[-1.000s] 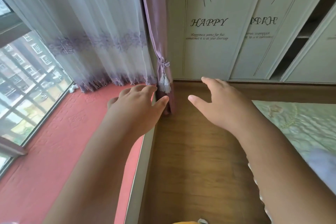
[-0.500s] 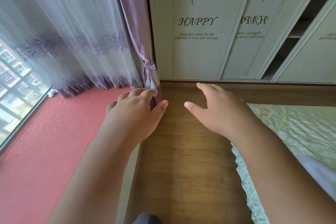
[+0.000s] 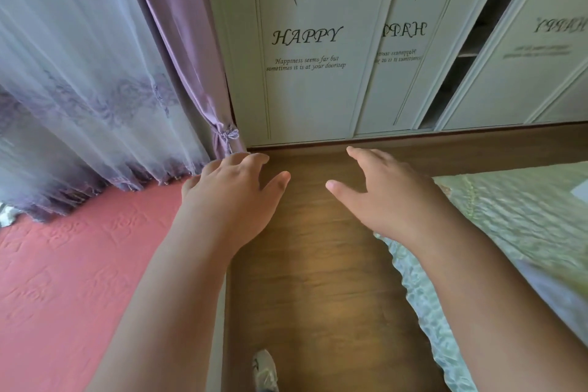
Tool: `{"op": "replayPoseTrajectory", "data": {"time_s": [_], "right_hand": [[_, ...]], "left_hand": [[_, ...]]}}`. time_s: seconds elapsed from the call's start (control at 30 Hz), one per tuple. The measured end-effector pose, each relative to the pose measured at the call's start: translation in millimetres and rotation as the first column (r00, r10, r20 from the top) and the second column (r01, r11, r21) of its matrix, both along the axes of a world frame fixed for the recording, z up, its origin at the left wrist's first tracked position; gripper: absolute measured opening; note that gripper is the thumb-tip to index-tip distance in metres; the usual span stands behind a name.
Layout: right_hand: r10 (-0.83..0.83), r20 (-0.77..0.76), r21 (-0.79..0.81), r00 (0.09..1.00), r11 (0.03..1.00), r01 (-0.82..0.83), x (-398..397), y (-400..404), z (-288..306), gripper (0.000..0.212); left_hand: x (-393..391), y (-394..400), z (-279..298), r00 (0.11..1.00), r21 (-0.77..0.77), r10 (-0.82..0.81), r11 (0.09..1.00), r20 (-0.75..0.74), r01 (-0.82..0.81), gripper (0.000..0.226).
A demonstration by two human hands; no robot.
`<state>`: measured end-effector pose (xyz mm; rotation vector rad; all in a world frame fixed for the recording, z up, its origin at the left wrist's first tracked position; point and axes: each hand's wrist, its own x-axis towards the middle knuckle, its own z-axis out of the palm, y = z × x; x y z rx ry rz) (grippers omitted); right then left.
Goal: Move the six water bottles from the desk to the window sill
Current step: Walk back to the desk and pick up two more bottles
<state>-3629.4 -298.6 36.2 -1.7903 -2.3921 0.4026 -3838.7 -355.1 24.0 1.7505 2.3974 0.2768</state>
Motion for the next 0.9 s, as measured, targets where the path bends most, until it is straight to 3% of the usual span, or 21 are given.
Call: {"op": "replayPoseTrajectory", "data": {"time_s": [0.4,0.9], "right_hand": [[-0.086,-0.024,-0.006,0.996,0.996,0.086,-83,58,-5,0.073],[-0.006,-0.1,-0.052,0.995,0.999,0.0,-98,176,-27,0.072]], "left_hand": [[-82,81,-4,0.992,0.002,-0.128,0.992,-0.004,0.128,0.064],[-91,180,-19,0.997,-0.085,-0.074,0.994,0.003,0.074,0.063]]}}
